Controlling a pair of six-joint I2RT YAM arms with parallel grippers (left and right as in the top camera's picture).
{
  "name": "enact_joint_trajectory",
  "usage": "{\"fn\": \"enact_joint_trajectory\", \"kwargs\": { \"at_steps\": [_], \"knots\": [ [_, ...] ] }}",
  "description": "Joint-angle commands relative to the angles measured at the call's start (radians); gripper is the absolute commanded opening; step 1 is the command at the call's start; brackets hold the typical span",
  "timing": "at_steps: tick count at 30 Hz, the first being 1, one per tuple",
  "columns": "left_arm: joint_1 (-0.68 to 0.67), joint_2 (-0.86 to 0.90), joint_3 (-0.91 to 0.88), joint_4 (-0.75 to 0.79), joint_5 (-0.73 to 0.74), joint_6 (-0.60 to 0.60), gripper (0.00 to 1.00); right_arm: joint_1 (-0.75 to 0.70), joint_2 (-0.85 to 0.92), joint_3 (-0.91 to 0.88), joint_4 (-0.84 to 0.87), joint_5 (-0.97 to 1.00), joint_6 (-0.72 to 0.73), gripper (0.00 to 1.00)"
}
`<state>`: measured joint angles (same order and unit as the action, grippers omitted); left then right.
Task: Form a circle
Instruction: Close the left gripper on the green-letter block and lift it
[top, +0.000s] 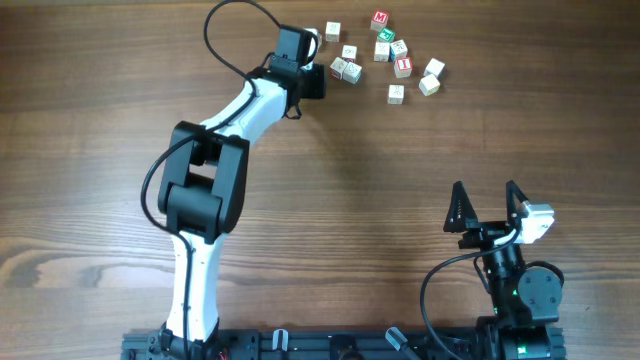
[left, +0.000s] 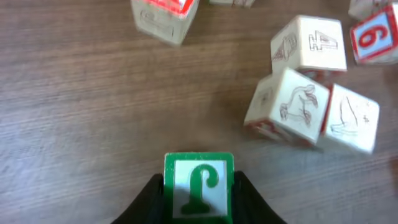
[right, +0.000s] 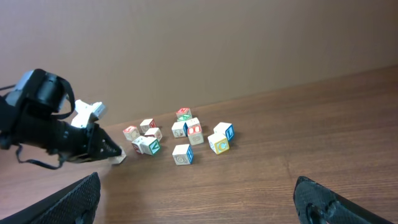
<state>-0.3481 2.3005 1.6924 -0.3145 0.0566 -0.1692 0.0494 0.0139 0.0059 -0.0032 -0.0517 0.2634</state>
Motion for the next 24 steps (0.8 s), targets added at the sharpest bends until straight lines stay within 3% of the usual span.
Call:
{"fn": "enact_joint_trajectory", "kwargs": {
  "at_steps": [1,6,13,17,24],
  "knots": [
    [-0.014,-0.151,0.015,-0.087,-0.005,0.005,0.2,-0.003,0.0,-0.001,0.004,-0.009,0.002,1.0],
    [-0.059,-0.261,0.015,-0.244,-0.006,0.005,0.17,-0.003,0.0,-0.001,0.004,-0.009,0.002,1.0],
    [-0.119,-0.26,0.008,-0.453,-0.005,0.005,0.11,-0.003,0.0,-0.001,0.004,-0.009,0.002,1.0],
    [-0.151,-0.258,-0.048,-0.418,-0.006,0.006,0.11,-0.003,0.0,-0.001,0.004,-0.009,0.002,1.0],
    [-0.159,-0.258,-0.257,-0.213,-0.066,0.018,0.12,-0.003,0.0,-0.001,0.003,-0.009,0.002,1.0]
  ]
}}
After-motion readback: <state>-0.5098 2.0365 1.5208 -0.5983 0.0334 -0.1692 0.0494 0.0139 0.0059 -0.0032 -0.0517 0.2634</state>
